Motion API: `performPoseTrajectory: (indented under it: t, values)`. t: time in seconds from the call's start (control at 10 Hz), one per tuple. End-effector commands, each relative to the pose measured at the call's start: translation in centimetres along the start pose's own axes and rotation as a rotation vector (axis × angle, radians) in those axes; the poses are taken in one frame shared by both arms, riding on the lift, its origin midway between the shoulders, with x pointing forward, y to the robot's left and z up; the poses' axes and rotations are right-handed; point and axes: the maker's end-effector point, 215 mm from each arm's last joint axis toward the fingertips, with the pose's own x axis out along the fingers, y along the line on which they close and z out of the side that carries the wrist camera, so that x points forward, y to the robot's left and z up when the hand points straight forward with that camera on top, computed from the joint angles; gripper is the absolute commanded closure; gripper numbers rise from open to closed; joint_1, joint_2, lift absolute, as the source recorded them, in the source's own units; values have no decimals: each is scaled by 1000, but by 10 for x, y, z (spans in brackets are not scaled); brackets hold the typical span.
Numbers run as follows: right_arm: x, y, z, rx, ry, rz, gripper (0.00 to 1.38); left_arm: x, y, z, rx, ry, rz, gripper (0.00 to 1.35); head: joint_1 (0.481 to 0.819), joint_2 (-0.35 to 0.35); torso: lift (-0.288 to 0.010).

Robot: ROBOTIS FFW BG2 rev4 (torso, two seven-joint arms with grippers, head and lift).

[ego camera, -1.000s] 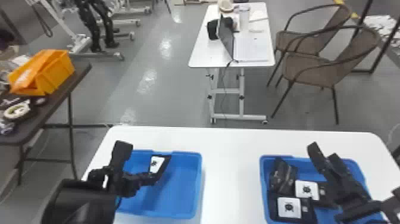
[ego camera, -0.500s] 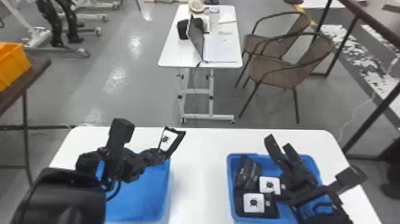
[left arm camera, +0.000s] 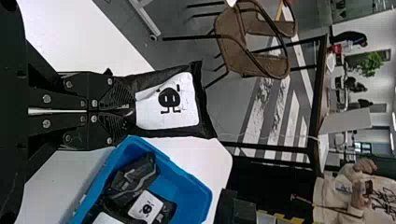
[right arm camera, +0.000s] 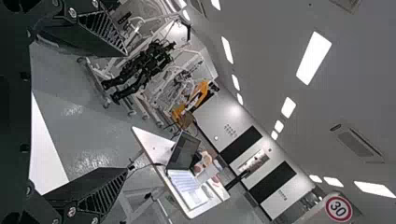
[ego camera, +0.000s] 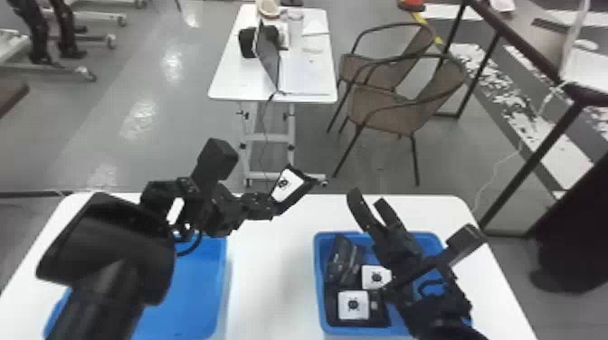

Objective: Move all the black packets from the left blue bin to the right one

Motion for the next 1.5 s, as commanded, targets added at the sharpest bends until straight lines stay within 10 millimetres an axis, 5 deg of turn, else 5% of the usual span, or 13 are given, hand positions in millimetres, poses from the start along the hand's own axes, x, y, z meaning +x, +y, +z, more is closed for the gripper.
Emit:
performPoseTrajectory:
  t: [0.0,0.5,0.6,0.7,0.8,0.9,1.1,1.4]
  values:
    - [11,14,-3,4,5,39,142,18,-11,21,32,-39,-56,1133,695,-92,0]
    - [39,30,3,-39,13,83,148,59,-69,71,89,-136,-237,1133,695,-155,0]
    - [41,29,3,-42,14,82,297,62,-75,71,90,-134,-250,1133,695,-167,0]
    - [42,26,8,-61,0,66,740,62,-76,70,82,-137,-255,1133,695,-172,0]
    - [40,19,12,-63,-15,36,984,61,-75,69,78,-136,-257,1133,695,-180,0]
    - [39,16,15,-73,-25,26,998,59,-74,69,70,-141,-256,1133,695,-188,0]
    - [35,11,19,-84,-36,11,1246,56,-70,64,52,-143,-246,1131,695,-192,0]
    - [29,4,20,-59,-55,-15,1276,53,-61,65,44,-156,-223,1078,695,-195,0]
